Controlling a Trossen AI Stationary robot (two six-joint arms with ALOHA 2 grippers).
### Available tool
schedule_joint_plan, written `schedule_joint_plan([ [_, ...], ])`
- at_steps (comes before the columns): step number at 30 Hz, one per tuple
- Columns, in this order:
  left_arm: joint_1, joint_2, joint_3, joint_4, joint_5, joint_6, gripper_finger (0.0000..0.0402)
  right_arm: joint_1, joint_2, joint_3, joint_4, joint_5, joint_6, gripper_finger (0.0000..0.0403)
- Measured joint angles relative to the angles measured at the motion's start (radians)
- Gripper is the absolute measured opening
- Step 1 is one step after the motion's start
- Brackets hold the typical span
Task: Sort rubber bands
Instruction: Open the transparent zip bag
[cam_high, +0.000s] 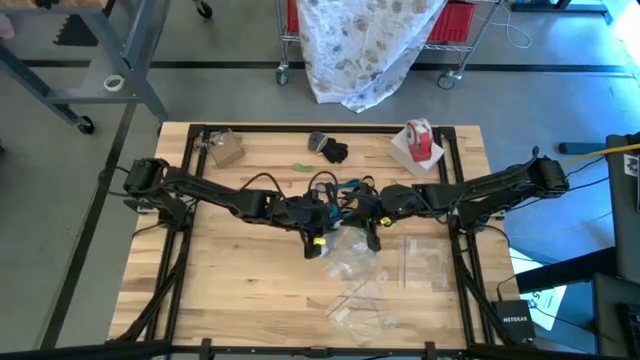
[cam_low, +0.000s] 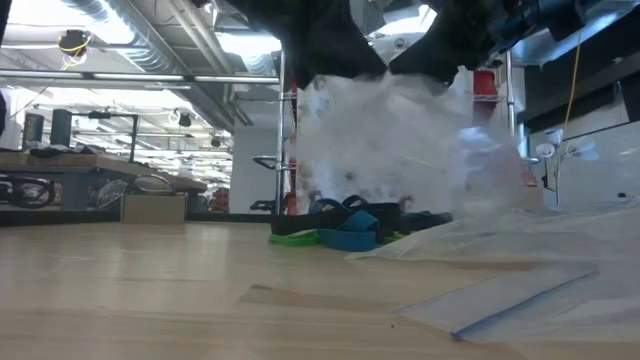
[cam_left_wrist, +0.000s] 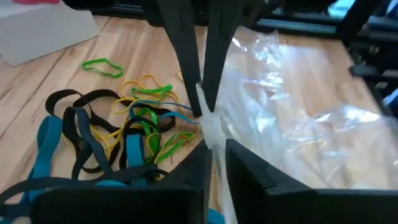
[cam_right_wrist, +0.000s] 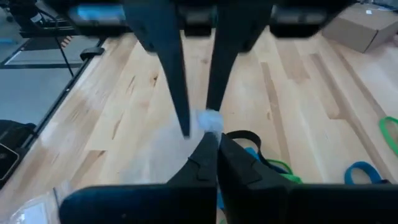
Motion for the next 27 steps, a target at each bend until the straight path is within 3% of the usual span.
schedule_joint_plan([
  [6,0.023,-0.056,0.0,-0.041,-0.001,-0.124,0.01,0.0,0.0,0.0,-0.007,0.017,-0.007,0.0],
  [11,0.04,-0.036,0.001,-0.011,0.0,-0.137,0.0117,0.0,0.0,0.0,0.008,0.034,-0.021,0.0],
  [19,0.043,-0.006,0.0,0.024,0.0,-0.094,0.0104,0.0,0.0,0.0,0.003,0.034,-0.026,0.0],
  [27,0.043,-0.006,0.0,0.028,0.0,-0.082,0.0061,-0.001,0.0,0.0,0.003,0.035,-0.027,0.0],
])
